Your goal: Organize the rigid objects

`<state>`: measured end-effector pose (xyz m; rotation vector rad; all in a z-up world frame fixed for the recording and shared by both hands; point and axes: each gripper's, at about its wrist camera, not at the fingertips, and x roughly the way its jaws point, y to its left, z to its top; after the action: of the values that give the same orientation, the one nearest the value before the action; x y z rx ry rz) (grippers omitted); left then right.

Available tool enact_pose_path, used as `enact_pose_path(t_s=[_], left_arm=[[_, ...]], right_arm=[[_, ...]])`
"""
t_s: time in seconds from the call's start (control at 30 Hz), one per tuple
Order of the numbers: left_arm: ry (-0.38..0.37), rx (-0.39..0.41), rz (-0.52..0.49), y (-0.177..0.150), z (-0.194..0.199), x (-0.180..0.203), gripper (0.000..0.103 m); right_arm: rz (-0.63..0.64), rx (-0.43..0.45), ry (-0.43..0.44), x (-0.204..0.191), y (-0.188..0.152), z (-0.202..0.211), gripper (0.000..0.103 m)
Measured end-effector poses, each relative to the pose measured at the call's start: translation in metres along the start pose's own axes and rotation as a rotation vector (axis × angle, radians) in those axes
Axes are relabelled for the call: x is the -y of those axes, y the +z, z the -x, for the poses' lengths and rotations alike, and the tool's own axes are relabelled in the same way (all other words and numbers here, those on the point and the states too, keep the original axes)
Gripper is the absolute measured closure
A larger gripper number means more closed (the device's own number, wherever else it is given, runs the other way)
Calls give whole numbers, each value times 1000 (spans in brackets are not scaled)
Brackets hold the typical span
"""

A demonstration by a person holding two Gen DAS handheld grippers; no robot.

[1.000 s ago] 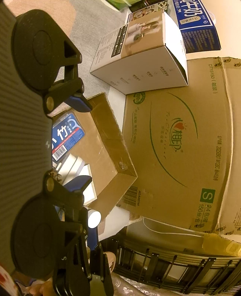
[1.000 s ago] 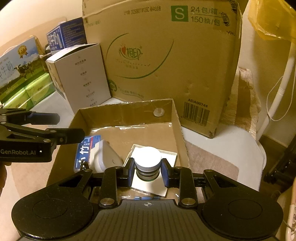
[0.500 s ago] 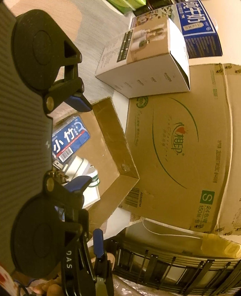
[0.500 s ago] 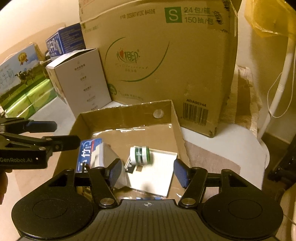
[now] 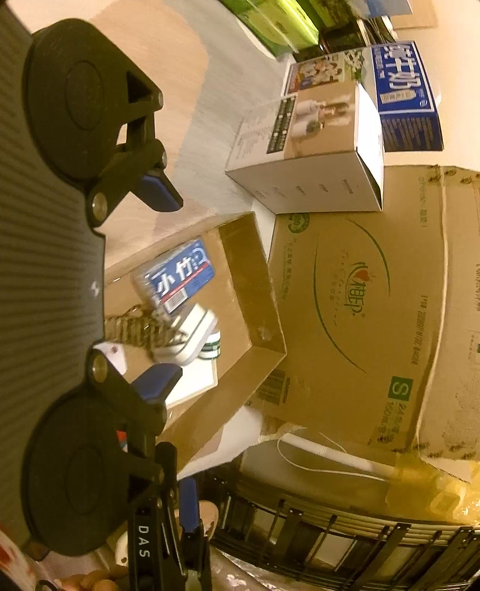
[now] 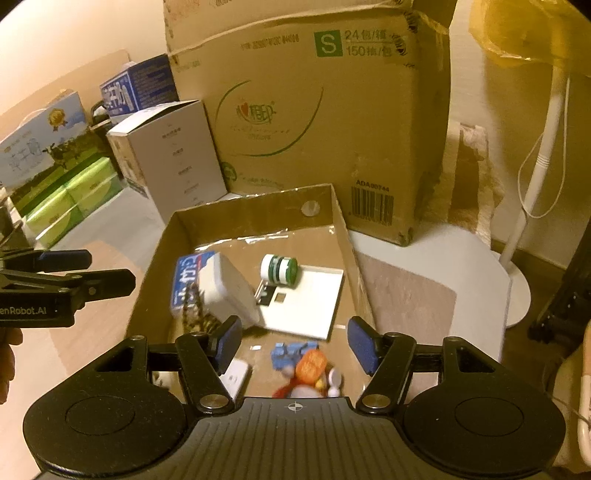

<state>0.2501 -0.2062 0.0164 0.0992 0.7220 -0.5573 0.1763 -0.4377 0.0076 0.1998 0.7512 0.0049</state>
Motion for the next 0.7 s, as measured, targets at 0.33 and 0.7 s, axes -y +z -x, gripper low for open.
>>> enact_pose_path(t_s=[0.33,0.7], left_arm=[[26,8,24,-35,55,34,4],[65,-12,131,-81,96,44,1]], right_arm=[[15,-3,20,-13,-31,51,26],[8,-20,13,-23,-69,85,14]])
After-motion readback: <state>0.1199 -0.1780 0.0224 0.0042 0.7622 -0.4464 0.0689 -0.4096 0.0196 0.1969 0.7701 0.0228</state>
